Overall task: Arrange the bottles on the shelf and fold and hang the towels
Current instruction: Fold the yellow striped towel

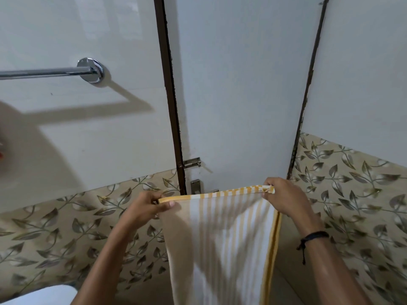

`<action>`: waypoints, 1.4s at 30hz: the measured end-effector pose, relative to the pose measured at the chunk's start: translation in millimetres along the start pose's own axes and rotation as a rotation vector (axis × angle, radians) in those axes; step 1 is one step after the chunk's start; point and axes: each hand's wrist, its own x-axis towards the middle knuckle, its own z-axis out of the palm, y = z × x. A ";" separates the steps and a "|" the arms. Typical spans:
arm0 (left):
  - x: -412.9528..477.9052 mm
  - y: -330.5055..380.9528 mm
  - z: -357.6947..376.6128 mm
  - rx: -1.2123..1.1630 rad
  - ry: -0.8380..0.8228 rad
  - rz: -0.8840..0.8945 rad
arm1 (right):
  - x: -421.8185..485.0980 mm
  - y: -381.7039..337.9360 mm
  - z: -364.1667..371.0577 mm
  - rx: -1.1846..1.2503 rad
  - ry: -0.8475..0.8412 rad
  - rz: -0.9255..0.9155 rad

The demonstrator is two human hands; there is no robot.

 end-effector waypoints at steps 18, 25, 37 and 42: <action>11.6 -17.7 20.8 -0.201 0.413 0.051 | -16.2 -8.3 52.6 -0.028 -0.106 0.045; 19.2 -21.7 18.0 -0.143 0.482 -0.020 | -14.2 -15.0 68.1 0.170 0.018 0.070; 12.0 -46.2 30.8 -0.227 0.490 -0.193 | -7.5 -25.4 64.3 0.598 -0.177 0.171; -0.8 -29.4 -6.3 -0.312 0.469 -0.090 | -12.2 -17.5 2.2 0.794 -0.291 -0.080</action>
